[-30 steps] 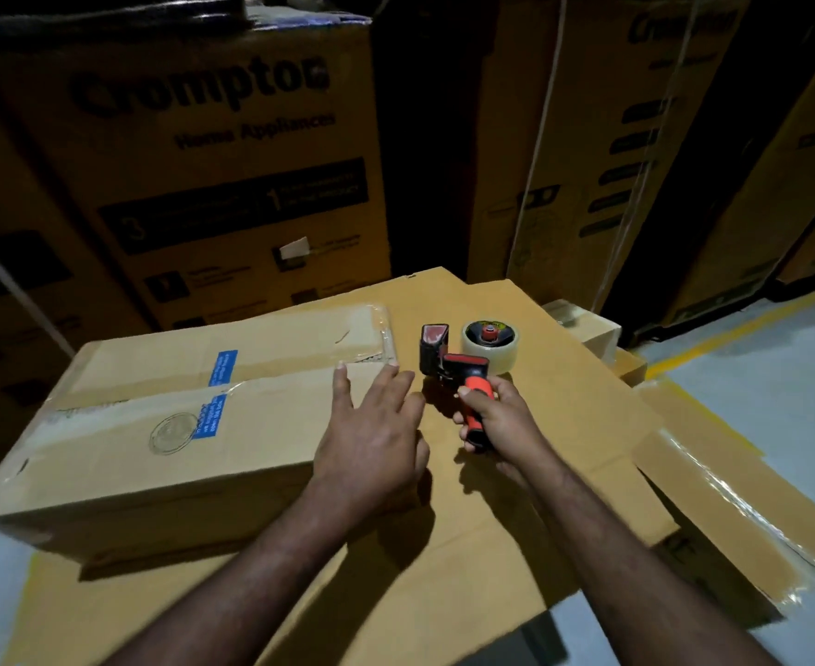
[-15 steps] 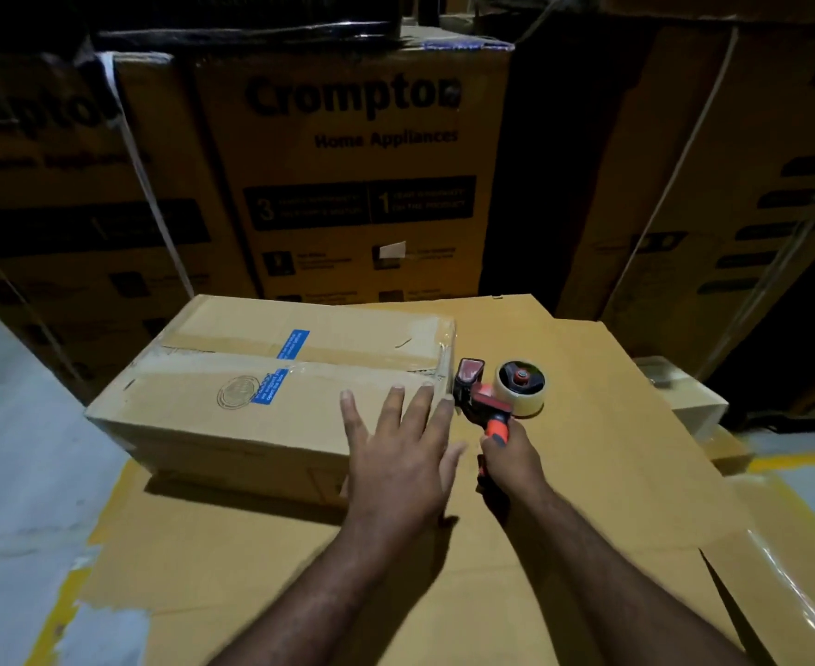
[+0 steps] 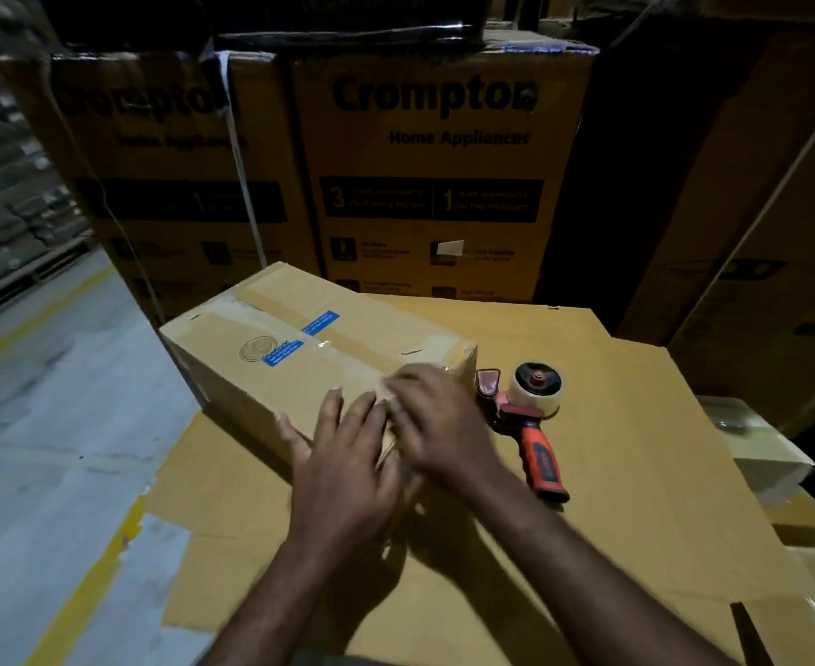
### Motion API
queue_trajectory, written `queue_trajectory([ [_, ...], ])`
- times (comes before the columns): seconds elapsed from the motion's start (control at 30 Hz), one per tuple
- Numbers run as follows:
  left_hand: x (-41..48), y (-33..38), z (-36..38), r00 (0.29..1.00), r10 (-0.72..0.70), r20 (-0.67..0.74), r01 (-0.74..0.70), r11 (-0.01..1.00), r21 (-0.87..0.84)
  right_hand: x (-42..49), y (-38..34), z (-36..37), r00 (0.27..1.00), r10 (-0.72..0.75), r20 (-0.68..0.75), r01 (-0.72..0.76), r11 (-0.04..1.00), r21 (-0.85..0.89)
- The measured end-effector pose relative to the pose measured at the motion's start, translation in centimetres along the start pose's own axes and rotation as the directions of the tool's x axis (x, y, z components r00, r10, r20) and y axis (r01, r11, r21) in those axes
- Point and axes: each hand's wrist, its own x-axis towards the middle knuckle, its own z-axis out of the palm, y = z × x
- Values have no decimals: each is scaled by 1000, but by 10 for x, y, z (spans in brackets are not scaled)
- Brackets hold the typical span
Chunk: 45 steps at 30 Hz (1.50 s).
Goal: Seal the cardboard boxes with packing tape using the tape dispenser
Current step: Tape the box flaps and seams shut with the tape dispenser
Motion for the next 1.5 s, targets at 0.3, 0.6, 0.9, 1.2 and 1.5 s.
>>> queue_trajectory([
  [0.3,-2,-7,18,990,27,-140,-22,999,36,0,12,18,977,110,184,-101,993,-56],
  [0.6,2,-9,27,959,37,-279,-55,997,-55,-60,130,-16,354,929,110,-812,364,-456],
  [0.9,2,-7,30,938,2,-346,-19,999,-47,-83,179,-56,202,973,-112,-955,170,-244],
  [1.2,5,-3,37,917,40,-397,-75,994,-75,-83,190,-55,250,962,-108,-967,243,-75],
  [1.5,10,-11,34,910,180,-373,-187,982,19,-28,166,-18,271,957,-102,-905,217,-366],
])
